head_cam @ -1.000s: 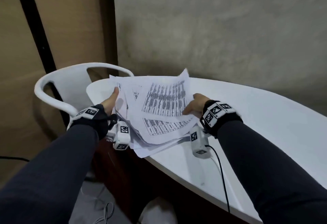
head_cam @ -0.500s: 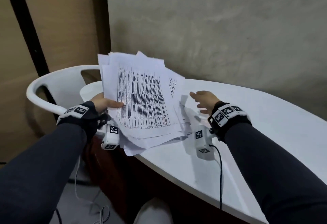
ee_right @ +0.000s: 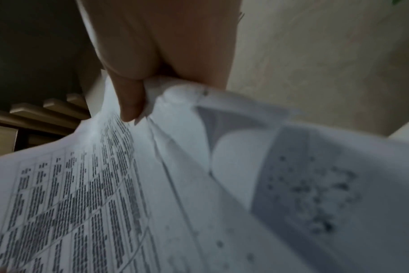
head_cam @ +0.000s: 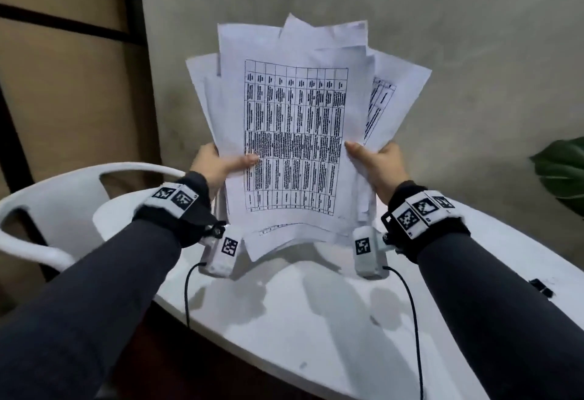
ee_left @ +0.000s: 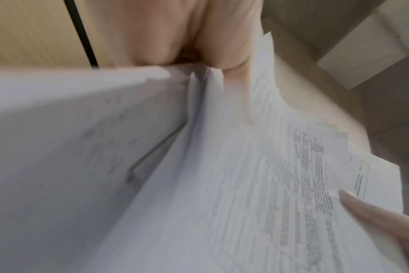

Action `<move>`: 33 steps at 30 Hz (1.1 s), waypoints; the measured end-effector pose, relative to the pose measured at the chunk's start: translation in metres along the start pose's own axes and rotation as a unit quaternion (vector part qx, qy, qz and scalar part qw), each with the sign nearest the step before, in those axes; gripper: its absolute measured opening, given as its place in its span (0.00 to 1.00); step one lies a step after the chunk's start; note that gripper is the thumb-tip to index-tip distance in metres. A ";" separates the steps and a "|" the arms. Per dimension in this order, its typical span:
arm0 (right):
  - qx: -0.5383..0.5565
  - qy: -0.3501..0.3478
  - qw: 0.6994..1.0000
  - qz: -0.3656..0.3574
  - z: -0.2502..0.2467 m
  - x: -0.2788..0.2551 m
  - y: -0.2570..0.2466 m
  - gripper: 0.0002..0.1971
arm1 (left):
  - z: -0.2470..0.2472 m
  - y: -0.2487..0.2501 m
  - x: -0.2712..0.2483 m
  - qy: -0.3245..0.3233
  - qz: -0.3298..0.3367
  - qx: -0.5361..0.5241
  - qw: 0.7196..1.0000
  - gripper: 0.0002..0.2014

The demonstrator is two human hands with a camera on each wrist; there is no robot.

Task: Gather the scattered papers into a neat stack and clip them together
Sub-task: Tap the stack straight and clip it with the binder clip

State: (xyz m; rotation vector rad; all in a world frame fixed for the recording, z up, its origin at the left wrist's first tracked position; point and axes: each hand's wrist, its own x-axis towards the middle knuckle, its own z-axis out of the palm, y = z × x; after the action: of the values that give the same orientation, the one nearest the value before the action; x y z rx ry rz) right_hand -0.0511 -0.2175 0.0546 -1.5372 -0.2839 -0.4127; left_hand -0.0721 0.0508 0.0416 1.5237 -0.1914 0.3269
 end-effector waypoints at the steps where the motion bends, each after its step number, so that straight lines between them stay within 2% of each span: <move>1: -0.016 0.001 1.000 -0.011 -0.007 -0.001 -0.003 0.25 | 0.007 0.002 0.002 0.002 0.004 0.004 1.000 0.45; 3: -0.066 0.002 0.998 -0.015 -0.017 -0.008 -0.005 0.25 | 0.014 0.000 0.006 -0.002 0.000 0.009 1.000 0.60; 4: -0.070 0.001 0.997 -0.006 -0.021 -0.011 -0.003 0.24 | 0.018 0.000 0.005 -0.008 -0.001 0.000 1.000 0.62; 7: -0.039 -0.007 0.999 0.006 -0.024 -0.018 -0.005 0.21 | 0.027 -0.001 0.005 -0.029 -0.007 -0.025 0.999 0.60; 8: -0.041 -0.009 0.999 0.004 -0.025 -0.016 -0.006 0.26 | 0.030 0.000 0.006 -0.038 0.001 -0.029 0.999 0.57; 9: -0.043 -0.009 0.999 -0.001 -0.023 -0.016 -0.010 0.38 | 0.032 0.002 0.007 -0.040 0.007 -0.025 0.999 0.55; 11: -0.051 0.013 0.999 -0.015 -0.020 -0.010 -0.016 0.60 | 0.038 0.006 0.008 -0.022 0.019 -0.017 0.999 0.59; 13: -0.054 0.030 0.998 -0.032 -0.013 -0.007 -0.022 0.67 | 0.045 0.015 0.007 0.000 0.038 -0.020 0.999 0.61; 14: -0.052 0.038 0.997 -0.042 -0.011 -0.006 -0.022 0.67 | 0.049 0.021 0.004 0.005 0.044 -0.027 0.999 0.57; 16: -0.042 0.064 0.995 -0.059 -0.004 -0.007 -0.029 0.65 | 0.054 0.030 0.001 0.041 0.050 -0.027 0.998 0.43; 17: -0.040 0.082 0.993 -0.073 -0.001 -0.008 -0.033 0.60 | 0.057 0.033 0.002 0.059 0.053 -0.028 0.996 0.38; 19: -0.046 0.115 0.988 -0.095 0.000 -0.004 -0.038 0.39 | 0.060 0.038 0.006 0.087 0.069 -0.034 0.993 0.29; 21: -0.065 0.143 0.981 -0.118 0.001 0.002 -0.044 0.18 | 0.064 0.042 0.011 0.117 0.092 -0.035 0.988 0.25; 23: -0.069 0.151 0.975 -0.148 0.001 0.003 -0.056 0.08 | 0.069 0.050 0.014 0.141 0.109 -0.047 0.983 0.26; 25: -0.047 0.154 0.974 -0.163 -0.003 0.005 -0.060 0.08 | 0.075 0.056 0.014 0.151 0.119 -0.067 0.979 0.26; 28: -0.039 0.170 0.972 -0.156 -0.008 -0.001 -0.052 0.34 | 0.084 0.050 0.008 0.143 0.109 -0.084 0.980 0.33; 29: -0.047 0.165 0.974 -0.148 -0.010 -0.005 -0.043 0.39 | 0.086 0.043 0.004 0.139 0.100 -0.070 0.983 0.37; 32: -0.104 0.160 0.973 -0.133 -0.017 -0.019 -0.021 0.39 | 0.085 0.018 0.000 0.111 0.081 -0.049 0.989 0.44; 33: -0.126 0.166 0.967 -0.149 -0.020 -0.022 -0.020 0.40 | 0.083 0.015 0.000 0.100 0.078 -0.046 0.991 0.45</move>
State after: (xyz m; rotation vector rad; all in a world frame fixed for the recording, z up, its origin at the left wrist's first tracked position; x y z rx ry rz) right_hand -0.0811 -0.2357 0.0626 -1.6455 -0.2056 -0.9637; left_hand -0.0699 -0.0316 0.0593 1.3771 -0.1654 0.5858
